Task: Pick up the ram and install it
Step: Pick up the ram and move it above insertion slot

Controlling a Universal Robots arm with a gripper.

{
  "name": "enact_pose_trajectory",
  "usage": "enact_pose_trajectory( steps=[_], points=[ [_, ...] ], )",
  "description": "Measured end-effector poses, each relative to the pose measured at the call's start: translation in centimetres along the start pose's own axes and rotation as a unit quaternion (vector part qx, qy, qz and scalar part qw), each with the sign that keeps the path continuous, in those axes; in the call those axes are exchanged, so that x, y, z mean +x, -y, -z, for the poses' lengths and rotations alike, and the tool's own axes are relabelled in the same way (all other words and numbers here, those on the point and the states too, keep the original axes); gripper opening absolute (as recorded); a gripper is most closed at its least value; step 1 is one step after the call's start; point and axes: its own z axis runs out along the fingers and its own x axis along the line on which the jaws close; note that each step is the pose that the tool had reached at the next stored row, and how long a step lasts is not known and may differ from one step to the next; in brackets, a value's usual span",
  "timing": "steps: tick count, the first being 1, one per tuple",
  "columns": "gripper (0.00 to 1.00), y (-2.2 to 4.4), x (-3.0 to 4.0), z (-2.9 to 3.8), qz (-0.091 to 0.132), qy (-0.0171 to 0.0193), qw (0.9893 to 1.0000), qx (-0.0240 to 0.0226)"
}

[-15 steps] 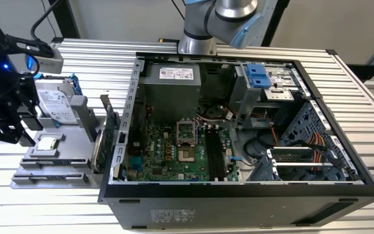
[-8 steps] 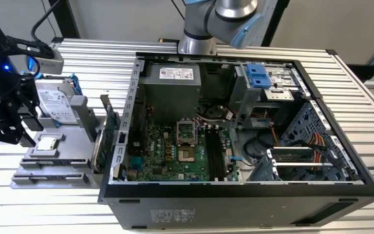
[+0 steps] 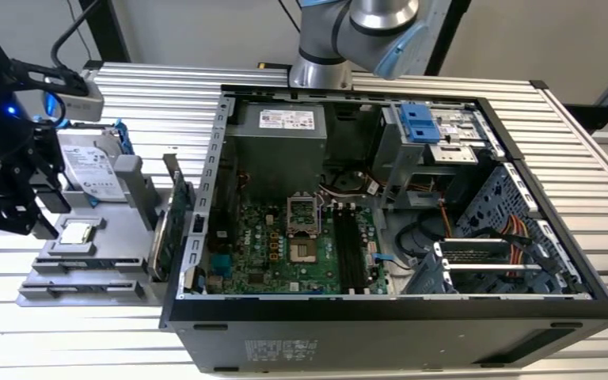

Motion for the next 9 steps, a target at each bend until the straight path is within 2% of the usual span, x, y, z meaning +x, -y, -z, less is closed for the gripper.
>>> enact_pose_trajectory(
  steps=[5, 6, 9],
  points=[
    [1.0, -0.03, -0.01, -0.21, 0.0, 0.0, 1.0, 0.0],
    [1.0, -0.09, 0.0, -0.66, 0.0, 0.0, 1.0, 0.0],
    [1.0, -0.11, 0.02, -1.04, 0.0, -0.0001, 1.0, -0.0001]
  ],
)
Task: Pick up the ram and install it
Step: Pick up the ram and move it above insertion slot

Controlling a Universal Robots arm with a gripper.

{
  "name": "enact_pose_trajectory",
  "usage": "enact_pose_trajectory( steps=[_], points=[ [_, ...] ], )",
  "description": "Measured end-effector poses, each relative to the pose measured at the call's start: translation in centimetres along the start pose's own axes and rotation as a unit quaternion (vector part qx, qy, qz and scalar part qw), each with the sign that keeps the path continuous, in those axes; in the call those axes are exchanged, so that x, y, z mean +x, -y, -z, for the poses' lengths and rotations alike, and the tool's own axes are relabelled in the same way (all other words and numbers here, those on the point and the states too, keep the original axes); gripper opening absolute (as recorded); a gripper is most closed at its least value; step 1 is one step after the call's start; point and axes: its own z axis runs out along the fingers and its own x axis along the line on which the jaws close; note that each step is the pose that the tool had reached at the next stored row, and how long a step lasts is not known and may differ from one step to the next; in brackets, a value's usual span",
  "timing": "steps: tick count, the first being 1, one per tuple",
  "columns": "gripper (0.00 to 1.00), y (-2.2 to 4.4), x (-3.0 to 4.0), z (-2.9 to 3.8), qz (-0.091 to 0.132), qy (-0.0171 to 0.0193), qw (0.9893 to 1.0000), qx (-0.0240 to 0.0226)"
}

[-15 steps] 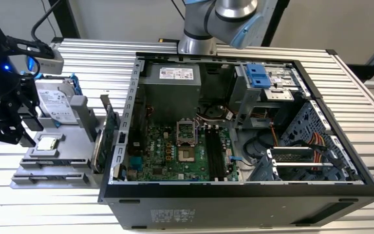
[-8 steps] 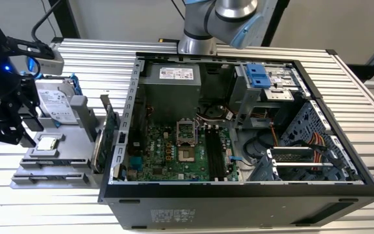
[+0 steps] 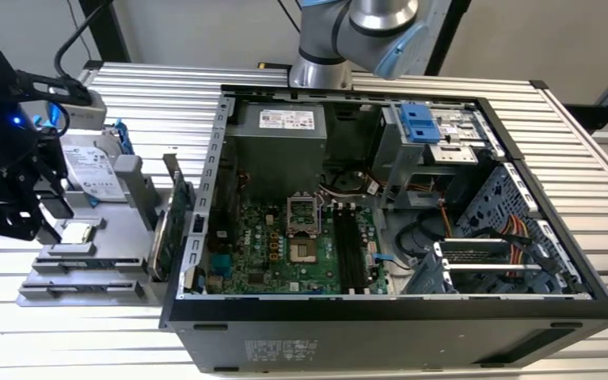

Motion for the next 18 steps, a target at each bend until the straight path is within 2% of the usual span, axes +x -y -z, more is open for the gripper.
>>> enact_pose_trajectory(
  steps=[12, 18],
  points=[
    [1.0, -0.13, 0.22, -1.8, 0.007, 0.0001, 1.0, 0.0001],
    [1.0, -0.13, 0.22, -2.47, 0.013, 0.0002, 0.9999, 0.0002]
  ],
)
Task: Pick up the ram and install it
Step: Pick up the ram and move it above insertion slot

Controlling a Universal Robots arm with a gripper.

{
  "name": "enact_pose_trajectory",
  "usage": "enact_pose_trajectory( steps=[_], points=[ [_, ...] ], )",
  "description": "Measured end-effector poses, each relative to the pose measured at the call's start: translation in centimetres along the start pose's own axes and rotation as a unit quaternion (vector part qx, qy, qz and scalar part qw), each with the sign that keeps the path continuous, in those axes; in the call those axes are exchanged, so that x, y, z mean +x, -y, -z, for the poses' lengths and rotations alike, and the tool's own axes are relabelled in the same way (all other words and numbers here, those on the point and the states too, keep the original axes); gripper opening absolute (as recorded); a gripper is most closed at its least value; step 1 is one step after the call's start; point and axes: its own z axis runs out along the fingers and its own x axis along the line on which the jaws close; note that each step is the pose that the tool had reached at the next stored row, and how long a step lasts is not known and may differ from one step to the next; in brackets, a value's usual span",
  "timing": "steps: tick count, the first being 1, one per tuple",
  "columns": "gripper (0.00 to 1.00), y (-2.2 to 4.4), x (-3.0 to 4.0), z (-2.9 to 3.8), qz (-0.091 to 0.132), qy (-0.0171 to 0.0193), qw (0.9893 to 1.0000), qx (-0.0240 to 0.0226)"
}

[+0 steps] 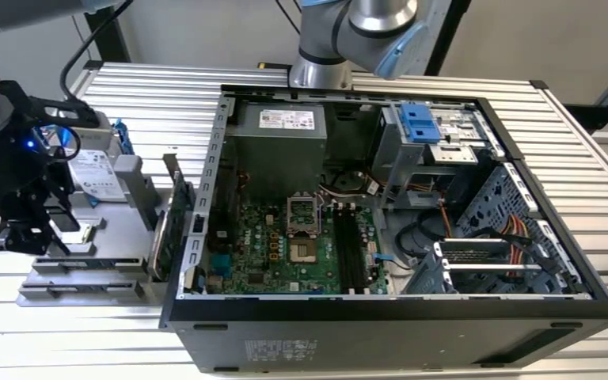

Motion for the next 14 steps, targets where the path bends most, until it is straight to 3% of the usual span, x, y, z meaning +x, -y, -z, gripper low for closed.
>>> enact_pose_trajectory(
  steps=[7, 14],
  points=[
    [1.0, -0.01, 0.0, -0.56, 0.012, -0.001, 0.9999, 0.0],
    [1.0, -0.01, -0.01, -0.65, 0.013, -0.0011, 0.9999, -0.0001]
  ],
)
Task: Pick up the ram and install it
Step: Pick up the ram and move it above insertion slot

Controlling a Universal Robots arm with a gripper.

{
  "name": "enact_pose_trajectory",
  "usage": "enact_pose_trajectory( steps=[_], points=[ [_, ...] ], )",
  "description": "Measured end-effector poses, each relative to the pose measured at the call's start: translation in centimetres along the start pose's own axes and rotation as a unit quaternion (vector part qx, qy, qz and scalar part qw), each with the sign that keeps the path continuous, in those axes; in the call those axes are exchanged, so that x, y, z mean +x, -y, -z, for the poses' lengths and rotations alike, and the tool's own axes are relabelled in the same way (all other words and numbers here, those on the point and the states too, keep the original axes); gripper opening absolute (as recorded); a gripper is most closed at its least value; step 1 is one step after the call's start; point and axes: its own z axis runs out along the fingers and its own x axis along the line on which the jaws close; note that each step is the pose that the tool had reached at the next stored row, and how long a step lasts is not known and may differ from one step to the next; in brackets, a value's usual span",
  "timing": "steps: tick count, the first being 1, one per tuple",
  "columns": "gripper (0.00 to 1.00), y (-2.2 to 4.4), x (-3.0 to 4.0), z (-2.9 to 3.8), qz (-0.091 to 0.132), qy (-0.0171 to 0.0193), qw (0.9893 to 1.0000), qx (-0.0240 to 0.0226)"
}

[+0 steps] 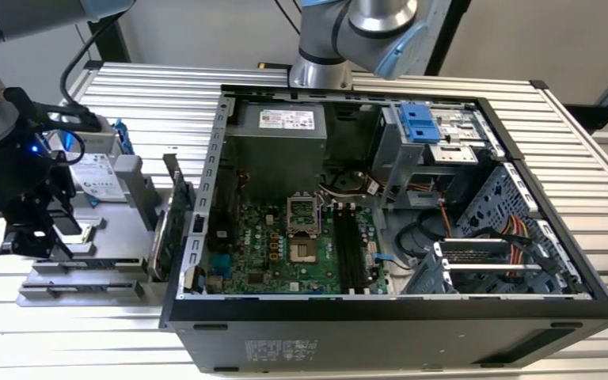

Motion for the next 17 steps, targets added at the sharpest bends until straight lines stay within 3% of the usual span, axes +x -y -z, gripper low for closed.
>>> enact_pose_trajectory(
  steps=[17],
  points=[
    [1.0, -0.02, -0.01, -1.67, 0.0, -0.0034, 1.0, -0.0003]
  ],
)
